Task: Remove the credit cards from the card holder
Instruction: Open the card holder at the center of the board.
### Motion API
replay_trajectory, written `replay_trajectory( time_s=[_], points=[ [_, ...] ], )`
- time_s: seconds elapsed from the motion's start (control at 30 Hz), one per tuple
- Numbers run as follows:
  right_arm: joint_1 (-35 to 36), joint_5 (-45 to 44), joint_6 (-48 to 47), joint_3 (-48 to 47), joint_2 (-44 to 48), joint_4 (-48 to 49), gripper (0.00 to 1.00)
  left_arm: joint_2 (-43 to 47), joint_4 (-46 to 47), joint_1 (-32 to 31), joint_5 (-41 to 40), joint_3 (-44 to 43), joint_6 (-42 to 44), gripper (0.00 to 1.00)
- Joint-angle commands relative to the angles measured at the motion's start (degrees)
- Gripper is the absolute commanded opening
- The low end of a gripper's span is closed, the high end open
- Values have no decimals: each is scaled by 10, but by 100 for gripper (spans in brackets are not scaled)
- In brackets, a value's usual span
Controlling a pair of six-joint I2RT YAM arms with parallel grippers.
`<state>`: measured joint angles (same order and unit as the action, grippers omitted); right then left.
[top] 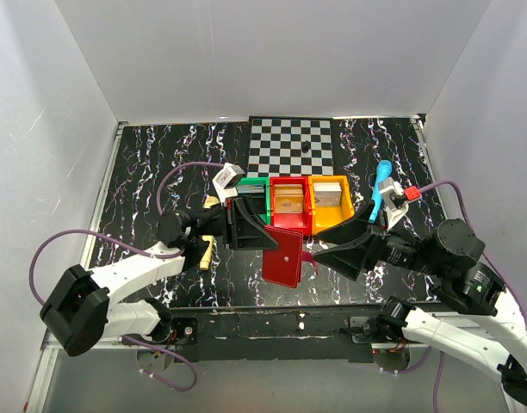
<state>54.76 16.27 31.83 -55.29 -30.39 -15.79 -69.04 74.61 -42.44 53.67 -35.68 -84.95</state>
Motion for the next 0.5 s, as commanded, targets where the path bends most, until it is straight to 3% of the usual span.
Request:
replay_trajectory(
  time_s=[0.0, 0.47],
  points=[
    [-2, 10, 9, -1, -7, 51, 73, 1, 213, 3, -1, -12, -6, 0],
    [-1, -7, 14, 7, -45, 37, 66, 7, 213, 2, -1, -17, -12, 0]
  ],
)
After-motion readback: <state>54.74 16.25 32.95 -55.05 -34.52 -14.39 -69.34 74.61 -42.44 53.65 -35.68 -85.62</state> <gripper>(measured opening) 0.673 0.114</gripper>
